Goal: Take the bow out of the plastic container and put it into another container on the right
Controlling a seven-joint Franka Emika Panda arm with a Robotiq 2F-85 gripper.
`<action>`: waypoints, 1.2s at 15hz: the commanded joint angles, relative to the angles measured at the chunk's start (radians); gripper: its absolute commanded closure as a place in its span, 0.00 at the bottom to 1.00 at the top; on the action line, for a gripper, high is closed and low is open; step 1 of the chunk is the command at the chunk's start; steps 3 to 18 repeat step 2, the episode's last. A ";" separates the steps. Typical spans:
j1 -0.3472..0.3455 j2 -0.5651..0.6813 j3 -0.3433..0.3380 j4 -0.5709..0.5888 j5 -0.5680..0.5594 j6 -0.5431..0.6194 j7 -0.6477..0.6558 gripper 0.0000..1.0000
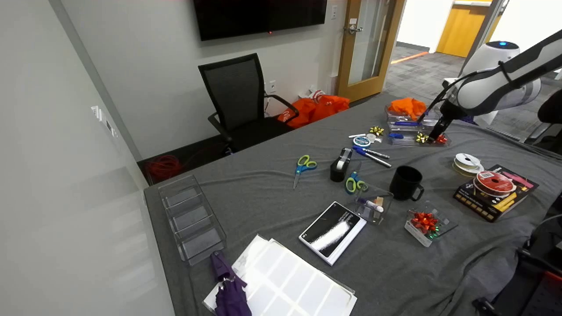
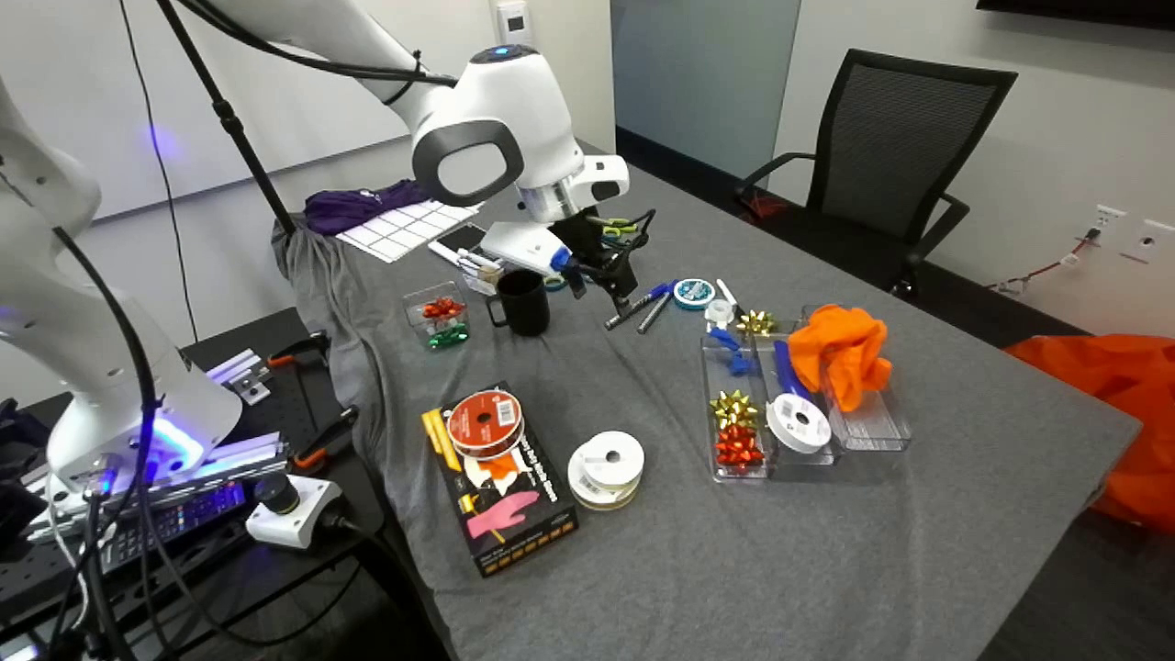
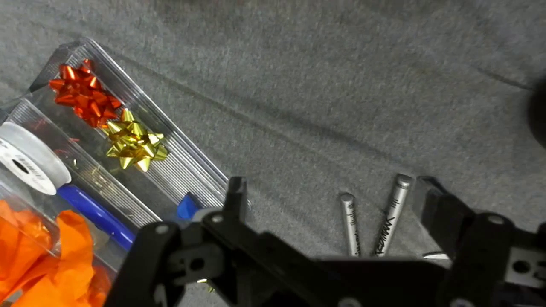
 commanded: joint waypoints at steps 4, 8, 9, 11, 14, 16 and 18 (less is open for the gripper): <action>-0.010 -0.051 0.005 0.017 0.128 -0.153 -0.089 0.00; -0.010 -0.051 0.005 0.017 0.128 -0.153 -0.089 0.00; -0.010 -0.051 0.005 0.017 0.128 -0.153 -0.089 0.00; -0.010 -0.051 0.005 0.017 0.128 -0.153 -0.089 0.00; -0.010 -0.051 0.005 0.017 0.128 -0.153 -0.089 0.00; -0.010 -0.051 0.005 0.017 0.128 -0.153 -0.089 0.00; -0.010 -0.051 0.005 0.017 0.128 -0.153 -0.089 0.00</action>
